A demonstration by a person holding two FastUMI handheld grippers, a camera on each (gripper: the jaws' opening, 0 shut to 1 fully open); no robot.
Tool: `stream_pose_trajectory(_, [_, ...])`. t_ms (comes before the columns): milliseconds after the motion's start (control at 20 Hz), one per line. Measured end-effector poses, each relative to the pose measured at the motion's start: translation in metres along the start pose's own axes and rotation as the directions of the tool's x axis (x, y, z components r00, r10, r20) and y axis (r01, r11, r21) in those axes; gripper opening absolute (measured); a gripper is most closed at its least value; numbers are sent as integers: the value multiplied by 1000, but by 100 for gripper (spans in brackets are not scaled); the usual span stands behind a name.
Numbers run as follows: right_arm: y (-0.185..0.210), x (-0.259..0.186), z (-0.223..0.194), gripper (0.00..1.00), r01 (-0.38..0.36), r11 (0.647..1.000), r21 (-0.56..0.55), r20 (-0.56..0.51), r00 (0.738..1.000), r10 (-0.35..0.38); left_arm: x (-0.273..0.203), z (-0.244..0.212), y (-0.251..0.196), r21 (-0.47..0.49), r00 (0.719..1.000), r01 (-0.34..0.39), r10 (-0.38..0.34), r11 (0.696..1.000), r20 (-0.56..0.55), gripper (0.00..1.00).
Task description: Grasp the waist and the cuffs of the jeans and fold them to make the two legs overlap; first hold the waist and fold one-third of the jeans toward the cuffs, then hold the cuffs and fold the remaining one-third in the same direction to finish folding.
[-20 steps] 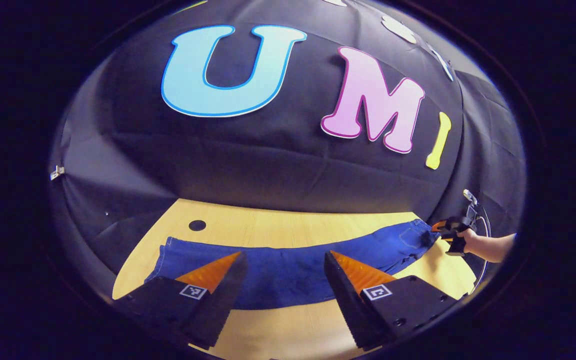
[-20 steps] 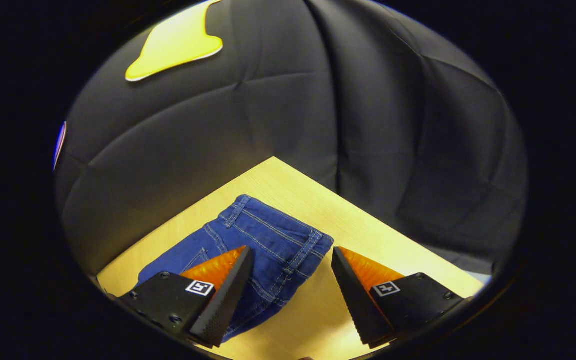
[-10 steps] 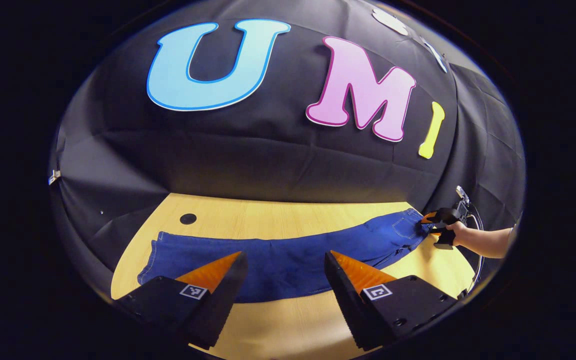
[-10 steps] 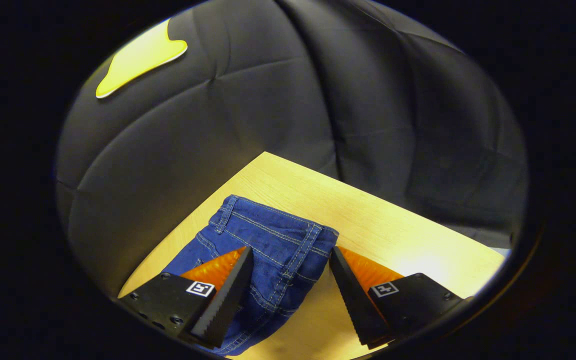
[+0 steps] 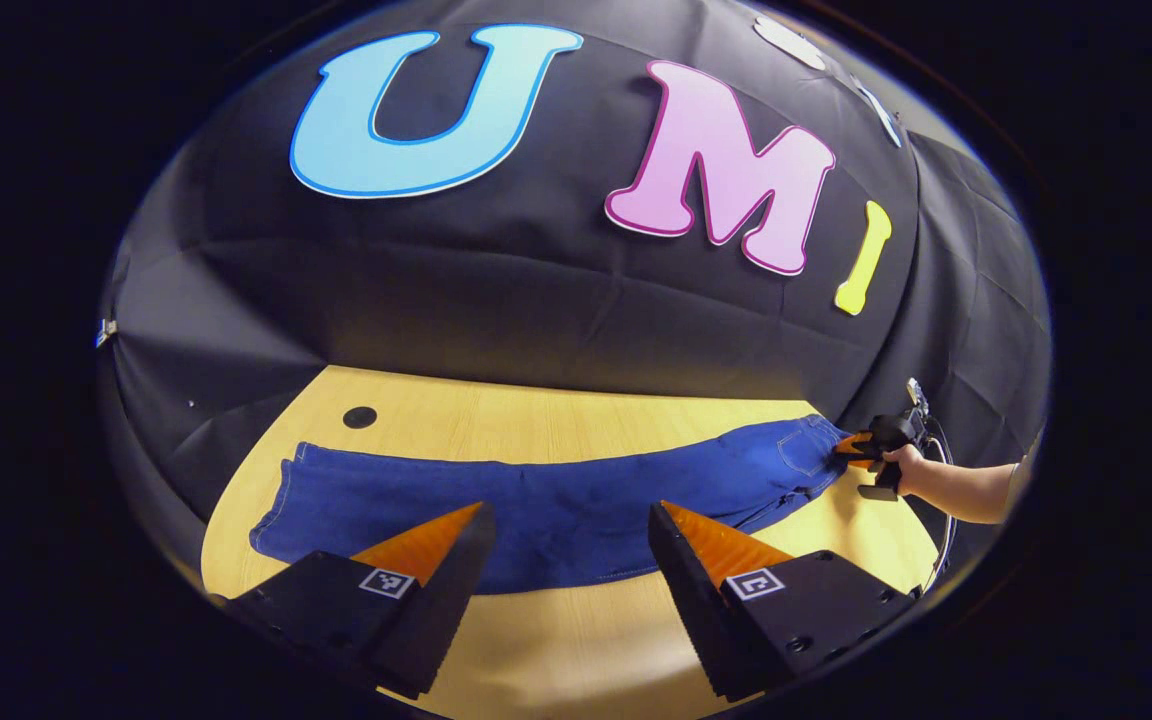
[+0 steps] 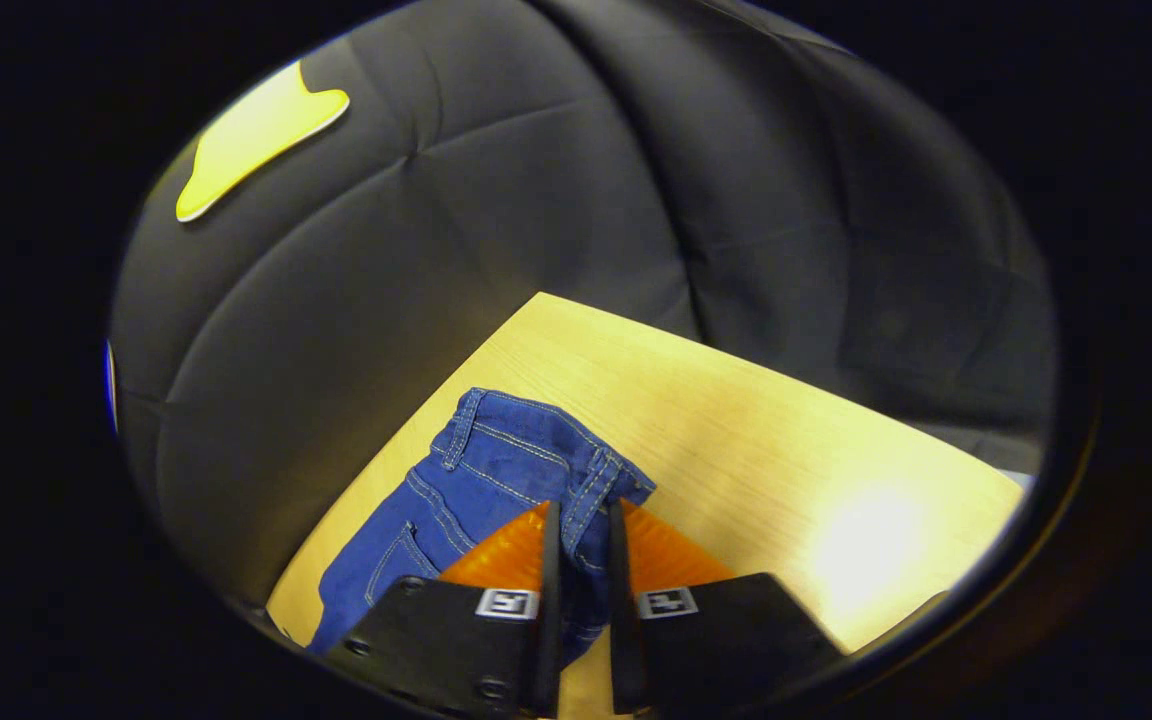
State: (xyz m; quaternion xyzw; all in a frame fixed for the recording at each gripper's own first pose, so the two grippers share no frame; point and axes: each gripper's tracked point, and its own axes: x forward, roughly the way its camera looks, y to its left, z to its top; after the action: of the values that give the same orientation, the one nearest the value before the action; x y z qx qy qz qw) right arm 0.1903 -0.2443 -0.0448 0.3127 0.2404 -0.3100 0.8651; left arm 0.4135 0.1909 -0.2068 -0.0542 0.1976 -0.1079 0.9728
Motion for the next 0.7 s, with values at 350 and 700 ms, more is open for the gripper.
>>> stream_pose_trajectory(350, [49, -86, 55, 8, -68, 973, -221, 226, 967, 119, -13, -1, 3, -24, 1000, 1, -1, 1000, 31, 97])
stream_pose_trajectory(700, [66, -128, 17, 8, -295, 862, -413, 286, 856, 430, -37, -26, 5, -30, 1000, 20, -19, 999, 16, 97])
